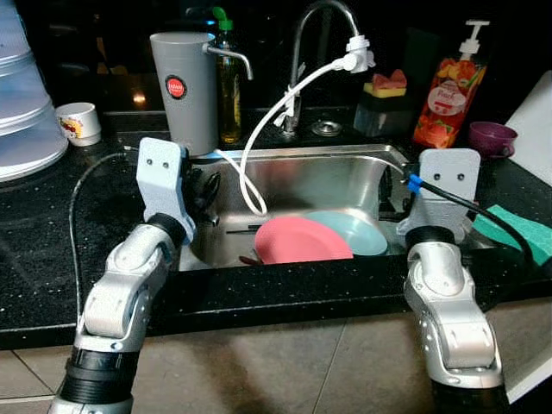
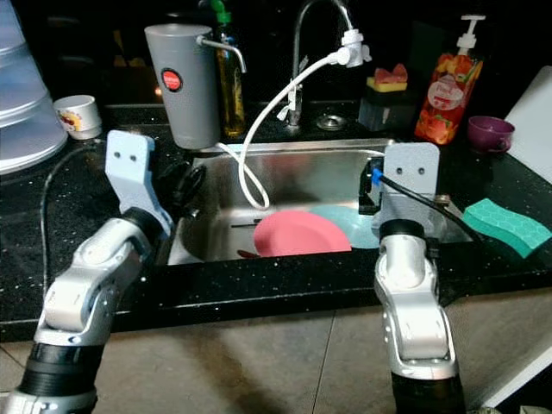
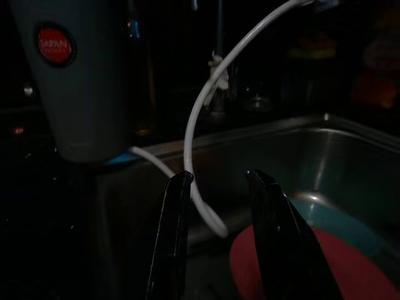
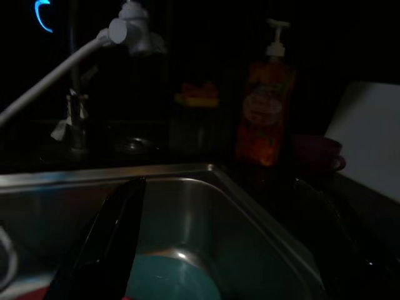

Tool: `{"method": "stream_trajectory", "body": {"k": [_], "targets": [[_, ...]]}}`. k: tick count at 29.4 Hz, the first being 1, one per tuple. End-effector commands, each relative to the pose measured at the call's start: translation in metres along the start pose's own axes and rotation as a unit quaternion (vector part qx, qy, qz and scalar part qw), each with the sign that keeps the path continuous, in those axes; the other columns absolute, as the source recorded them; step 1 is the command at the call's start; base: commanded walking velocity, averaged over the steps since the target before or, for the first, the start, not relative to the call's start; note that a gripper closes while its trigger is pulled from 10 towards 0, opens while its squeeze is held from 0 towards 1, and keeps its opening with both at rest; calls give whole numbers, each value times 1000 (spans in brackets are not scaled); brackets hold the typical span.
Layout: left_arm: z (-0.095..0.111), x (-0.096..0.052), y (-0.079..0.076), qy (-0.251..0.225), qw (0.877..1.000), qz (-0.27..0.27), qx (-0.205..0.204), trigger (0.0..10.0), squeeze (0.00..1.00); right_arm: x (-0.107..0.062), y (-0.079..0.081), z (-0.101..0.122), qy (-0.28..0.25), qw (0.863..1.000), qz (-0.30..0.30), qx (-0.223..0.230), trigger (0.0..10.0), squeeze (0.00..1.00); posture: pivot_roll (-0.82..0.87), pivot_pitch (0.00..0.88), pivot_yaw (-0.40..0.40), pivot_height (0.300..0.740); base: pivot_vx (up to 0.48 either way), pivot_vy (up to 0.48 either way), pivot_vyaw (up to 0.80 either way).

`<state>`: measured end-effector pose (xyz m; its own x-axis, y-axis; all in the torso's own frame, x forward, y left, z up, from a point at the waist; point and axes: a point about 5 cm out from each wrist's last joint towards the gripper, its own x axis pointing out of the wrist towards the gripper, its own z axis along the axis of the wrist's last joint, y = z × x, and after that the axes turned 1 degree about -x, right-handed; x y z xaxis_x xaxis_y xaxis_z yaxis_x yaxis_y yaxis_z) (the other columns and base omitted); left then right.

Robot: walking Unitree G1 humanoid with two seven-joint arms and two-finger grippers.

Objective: Kitchen organization

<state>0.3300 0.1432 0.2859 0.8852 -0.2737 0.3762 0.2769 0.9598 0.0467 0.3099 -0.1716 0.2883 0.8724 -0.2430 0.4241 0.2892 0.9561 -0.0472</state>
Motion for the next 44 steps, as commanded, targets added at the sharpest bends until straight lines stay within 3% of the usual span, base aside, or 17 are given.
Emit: {"method": "stream_trajectory", "body": {"k": [1, 6, 20, 22, 25, 28, 34, 44], "targets": [[-5, -5, -1, 3, 1000, 11, 8, 10000, 0, 0, -2, -5, 6, 1000, -5, 19, 10000, 0, 41, 116, -7, 740, 0, 0, 0], [-7, -8, -2, -1, 1000, 18, 12, 10000, 0, -2, -3, -7, 5, 1000, -4, 28, 10000, 0, 40, 110, -7, 740, 0, 0, 0], [-8, -14, -2, -25, 995, 39, 83, 10000, 0, -10, 4, -20, 5, 1000, 11, 22, 10000, 0, 24, 103, -34, 740, 0, 0, 0], [-11, -20, -10, -29, 993, 33, 111, 10000, 0, -13, 5, -25, 6, 1000, 18, 24, 10000, 0, 52, 95, -33, 740, 0, 0, 0], [-13, -24, -14, -31, 992, 28, 120, 10000, 0, -13, 6, -26, 3, 999, 21, 26, 10000, 0, 55, 94, -32, 740, 0, 0, 0], [-21, -40, -21, -37, 989, 22, 140, 10000, 0, -21, 13, -31, -8, 999, 35, 23, 10000, 0, 45, 98, -43, 740, 0, 0, 0], [-23, -51, -15, -32, 990, 63, 124, 10000, 0, -26, 20, -29, -13, 998, 55, 24, 10000, 0, 36, 95, -53, 740, 0, 0, 0], [-12, -67, 0, -32, 985, 82, 149, 10000, 0, -28, 18, -32, -10, 997, 66, 34, 10000, 0, 71, 92, -66, 740, 0, 0, 0]]}}
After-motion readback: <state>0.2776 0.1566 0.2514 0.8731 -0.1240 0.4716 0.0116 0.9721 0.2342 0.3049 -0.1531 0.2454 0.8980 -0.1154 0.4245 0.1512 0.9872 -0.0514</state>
